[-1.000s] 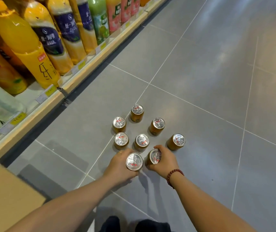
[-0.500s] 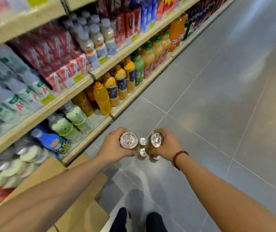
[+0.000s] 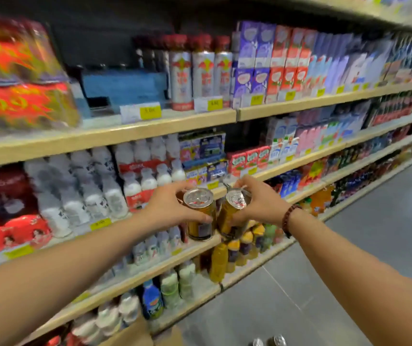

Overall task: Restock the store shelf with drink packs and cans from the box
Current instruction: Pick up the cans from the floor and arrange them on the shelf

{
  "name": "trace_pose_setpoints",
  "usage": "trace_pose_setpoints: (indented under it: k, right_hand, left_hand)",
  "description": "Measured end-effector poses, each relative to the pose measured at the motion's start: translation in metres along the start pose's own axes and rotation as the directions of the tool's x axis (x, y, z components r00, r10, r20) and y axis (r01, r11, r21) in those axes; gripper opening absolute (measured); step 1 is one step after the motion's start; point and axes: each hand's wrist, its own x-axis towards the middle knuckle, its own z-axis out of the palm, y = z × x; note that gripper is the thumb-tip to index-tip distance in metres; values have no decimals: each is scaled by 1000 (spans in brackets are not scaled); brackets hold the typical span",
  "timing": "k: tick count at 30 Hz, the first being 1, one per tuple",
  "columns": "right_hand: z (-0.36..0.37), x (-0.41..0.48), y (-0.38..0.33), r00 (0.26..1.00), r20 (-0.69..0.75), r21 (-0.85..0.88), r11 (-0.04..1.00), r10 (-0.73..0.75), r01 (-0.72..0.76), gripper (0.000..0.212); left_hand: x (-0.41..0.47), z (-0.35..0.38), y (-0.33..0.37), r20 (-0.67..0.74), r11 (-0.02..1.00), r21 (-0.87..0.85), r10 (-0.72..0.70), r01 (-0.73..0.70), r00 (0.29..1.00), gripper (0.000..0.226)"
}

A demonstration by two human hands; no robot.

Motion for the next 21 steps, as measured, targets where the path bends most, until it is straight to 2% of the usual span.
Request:
trace_pose_setpoints:
  k: [5, 10, 15, 17, 21]
  right_hand:
    - [-31, 38, -102, 984, -36, 42, 984, -174, 176, 56]
    - [-50, 76, -177, 951, -66, 69, 949, -302, 307, 52]
    - [-64, 109, -230, 917, -60, 62, 915, -395, 398, 44]
    - [-72, 124, -243, 910, -71, 78, 907, -408, 413, 44]
    - [-87, 164, -259, 902, -87, 47, 902, -423, 428, 49]
  left_hand:
    - [0, -107, 35, -97, 998, -29, 53, -56, 994, 73]
    - [4, -182, 52, -244, 994, 23, 109, -107, 964, 74]
    - [17, -230, 70, -397, 995, -29, 73, -92, 915, 56]
    - [29, -244, 78, -430, 994, -54, 59, -91, 901, 48]
    - [63, -263, 91, -480, 992, -118, -10, -54, 877, 44]
